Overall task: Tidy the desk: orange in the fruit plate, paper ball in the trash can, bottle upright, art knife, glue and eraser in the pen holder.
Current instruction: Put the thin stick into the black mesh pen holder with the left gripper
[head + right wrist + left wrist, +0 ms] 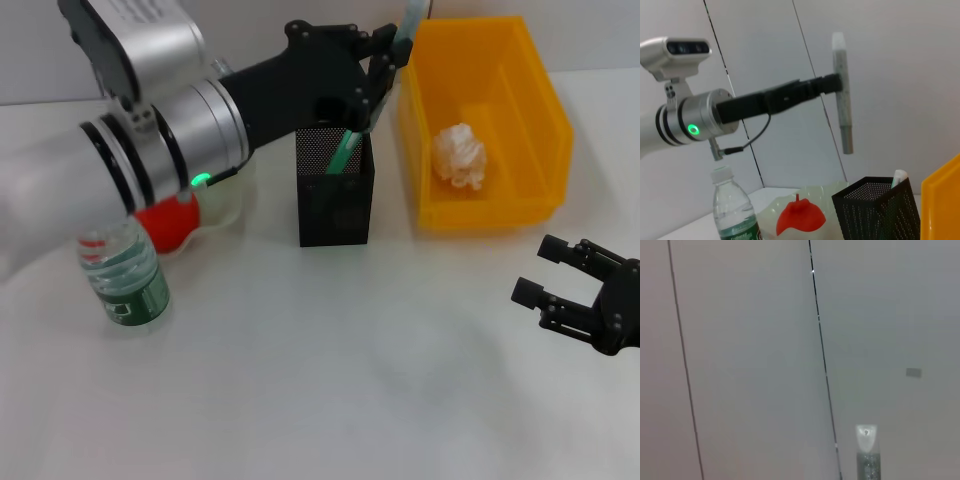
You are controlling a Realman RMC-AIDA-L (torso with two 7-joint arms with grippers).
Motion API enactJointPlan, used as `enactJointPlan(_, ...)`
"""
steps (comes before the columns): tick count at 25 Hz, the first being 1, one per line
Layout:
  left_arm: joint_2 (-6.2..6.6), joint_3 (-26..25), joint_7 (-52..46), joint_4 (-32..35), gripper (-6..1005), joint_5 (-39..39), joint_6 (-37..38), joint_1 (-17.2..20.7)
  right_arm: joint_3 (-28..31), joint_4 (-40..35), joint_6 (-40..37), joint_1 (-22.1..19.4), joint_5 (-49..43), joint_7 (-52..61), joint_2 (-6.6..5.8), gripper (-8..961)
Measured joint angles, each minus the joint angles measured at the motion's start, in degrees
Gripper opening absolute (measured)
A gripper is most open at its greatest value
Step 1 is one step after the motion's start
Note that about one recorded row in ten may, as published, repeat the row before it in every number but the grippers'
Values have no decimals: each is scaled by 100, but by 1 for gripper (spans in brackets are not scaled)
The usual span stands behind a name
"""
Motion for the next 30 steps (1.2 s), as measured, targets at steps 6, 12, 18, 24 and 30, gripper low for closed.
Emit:
enactJointPlan(6,-3,453,1204,-172,131,-687,-400,3,-18,0,-11,11,0,3,8,811)
enactJointPlan(12,-4,754,1876,-254,129,-964,-869,-24,-25,-1,-17,19,0,3,9,812)
enactJointPlan(18,-4,806,2106,-595,141,-1131,-936,-209,-19,-1,-9,22,0,3,9,812)
enactJointPlan(24,-4,812,2124,-794,162,-1195,-950,-285,-26,-1,23,40,0,3,9,812)
enactJointPlan(30,-4,815,2104,-871,184,-1217,-1033,-287,-26,-1,26,49,0,2,14,813)
